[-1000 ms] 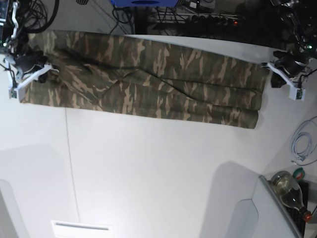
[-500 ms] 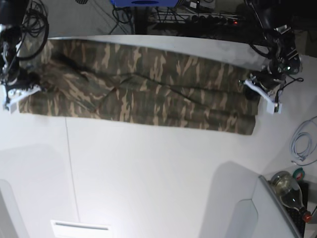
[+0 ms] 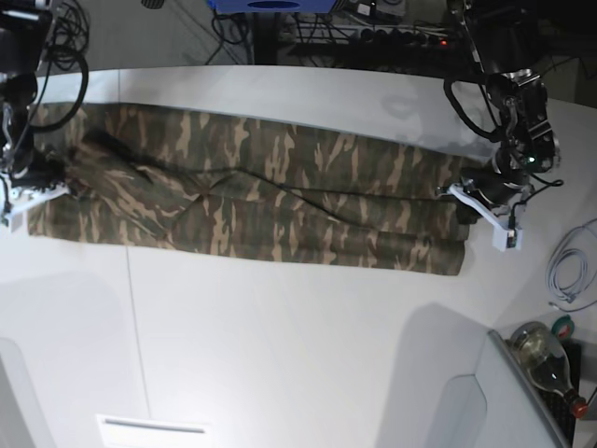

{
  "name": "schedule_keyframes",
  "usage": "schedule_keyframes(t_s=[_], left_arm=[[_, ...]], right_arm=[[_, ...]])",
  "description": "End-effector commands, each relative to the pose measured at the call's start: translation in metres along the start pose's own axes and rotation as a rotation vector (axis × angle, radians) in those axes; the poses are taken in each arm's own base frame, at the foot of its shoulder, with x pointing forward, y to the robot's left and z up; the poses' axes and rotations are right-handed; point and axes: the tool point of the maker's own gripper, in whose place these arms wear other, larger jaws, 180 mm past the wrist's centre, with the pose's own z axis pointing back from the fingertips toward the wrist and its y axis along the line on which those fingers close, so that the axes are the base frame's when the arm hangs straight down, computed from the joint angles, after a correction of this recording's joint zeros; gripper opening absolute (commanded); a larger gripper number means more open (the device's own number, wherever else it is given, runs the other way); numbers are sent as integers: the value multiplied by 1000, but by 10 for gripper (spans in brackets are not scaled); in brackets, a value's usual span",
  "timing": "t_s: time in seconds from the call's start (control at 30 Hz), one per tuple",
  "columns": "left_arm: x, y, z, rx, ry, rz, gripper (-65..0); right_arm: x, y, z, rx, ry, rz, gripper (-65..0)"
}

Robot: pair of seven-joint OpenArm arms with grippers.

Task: Layout the t-shirt on the table in an organized manner, then fold the t-shirt properly
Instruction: 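Grasp the shirt's two ends with both grippers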

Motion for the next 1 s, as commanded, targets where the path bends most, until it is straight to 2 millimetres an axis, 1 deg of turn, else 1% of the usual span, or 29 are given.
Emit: schedule_keyframes(t_s=[0.0, 0.03, 0.1, 0.17, 0.2, 0.27, 0.3, 0.37, 0.4, 0.43, 0.47, 0.5, 0.57, 0.6, 0.63, 0.67, 0.73, 0.77, 0.83, 0.9, 0.97], left_arm=[[19, 16, 10, 40, -43, 0, -650], [22, 18, 14, 50, -45, 8, -650], [34, 30, 28, 89, -74, 22, -650], [42, 47, 40, 135, -104, 38, -650], [43, 55, 44, 153, -111, 52, -650], [40, 78, 48, 165, -87, 30, -650], [32, 82, 45, 143, -54, 18, -650], [25, 86, 37, 92, -17, 4, -650], [20, 85, 33, 64, 2, 3, -604], [15, 82, 30, 39, 13, 3, -490], [12, 79, 28, 14, 22, 1, -362], [9, 77, 26, 9, 28, 9, -257], [8, 74, 24, -1, 24, 23, -79], [9, 70, 23, -16, 11, 43, -25], [12, 65, 22, -37, -14, 71, 0], [18, 60, 21, -60, -41, 96, 0], [25, 55, 22, -89, -80, 132, -25], [24, 55, 21, -95, -81, 145, -41], [31, 53, 14, -106, -89, 164, -71], [30, 52, 6, -120, -78, 200, -94], [30, 50, -1, -120, -56, 200, -104]], right_arm=[[37, 1, 9, 4, -96, 16, -638], [41, 3, 13, 7, -112, 25, -638], [45, 7, 22, 15, -140, 48, -638], [49, 14, 36, 26, -179, 84, -636], [48, 17, 43, 31, -193, 101, -633], [42, 32, 59, 57, -224, 129, -630], [38, 36, 66, 66, -233, 139, -630], [29, 43, 76, 81, -236, 157, -629], [23, 48, 78, 90, -232, 159, -629], [18, 49, 79, 93, -225, 154, -629], [12, 49, 79, 94, -216, 149, -629], [9, 49, 78, 93, -209, 145, -629], [6, 48, 78, 92, -203, 144, -630], [3, 47, 78, 91, -196, 145, -632], [1, 47, 78, 90, -193, 146, -632], [1, 47, 78, 90, -193, 146, -632], [1, 47, 78, 91, -191, 146, -633], [1, 47, 78, 91, -191, 146, -633], [0, 46, 78, 90, -190, 147, -633], [-4, 45, 78, 87, -181, 147, -633], [-6, 44, 78, 86, -178, 147, -633]])
